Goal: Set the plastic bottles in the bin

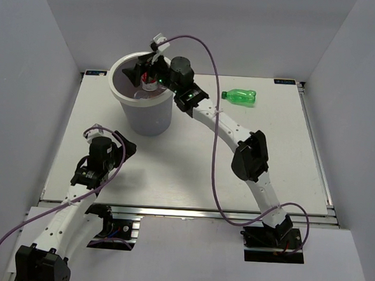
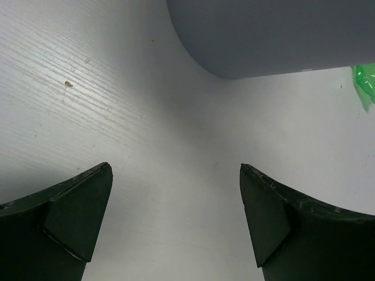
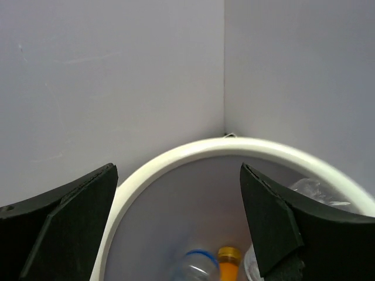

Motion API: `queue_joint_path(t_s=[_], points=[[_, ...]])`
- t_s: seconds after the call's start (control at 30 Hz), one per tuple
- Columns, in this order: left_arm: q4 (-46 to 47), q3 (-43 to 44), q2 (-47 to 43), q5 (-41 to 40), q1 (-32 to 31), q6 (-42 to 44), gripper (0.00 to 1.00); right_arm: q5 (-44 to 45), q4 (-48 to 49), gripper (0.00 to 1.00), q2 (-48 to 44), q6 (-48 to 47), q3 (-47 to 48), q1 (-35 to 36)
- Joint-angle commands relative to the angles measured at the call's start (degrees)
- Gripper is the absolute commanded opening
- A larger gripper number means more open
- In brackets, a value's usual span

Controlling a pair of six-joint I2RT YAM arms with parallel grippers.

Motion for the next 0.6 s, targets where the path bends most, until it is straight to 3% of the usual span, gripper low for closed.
queue_joint_path(t_s=[0.0,0.13,0.3,0.37,0.43,0.57], points=[[1.5,0.7,-0.4,0.3,0.0,0.7,0.98,1.1,1.4,0.89,-7.3,-1.4,1.4,-2.2],[0.5,0.8,-0.3,-1.1,0.0,0.1,0.98,2.5,-2.5,0.89,-12.3,0.0,-1.1,-6.1],[0.8,0.5,-0.6,-0.9,0.0,-0.1,0.98,-3.7,-8.1,0.89,-15.9,2.7,-5.6,-18.3],[2.1,0.2,-0.7,-0.5,0.0,0.1,0.98,-3.7,-6.8,0.89,-16.4,5.1,-11.5,-23.5],[3.2,-0.1,-0.5,0.1,0.0,0.3,0.98,-3.1,-6.8,0.89,-15.4,3.8,-14.5,-26.2],[5.3,0.1,1.3,1.5,0.0,0.4,0.98,-2.9,-11.3,0.89,-7.9,-0.4,-10.0,-31.4]])
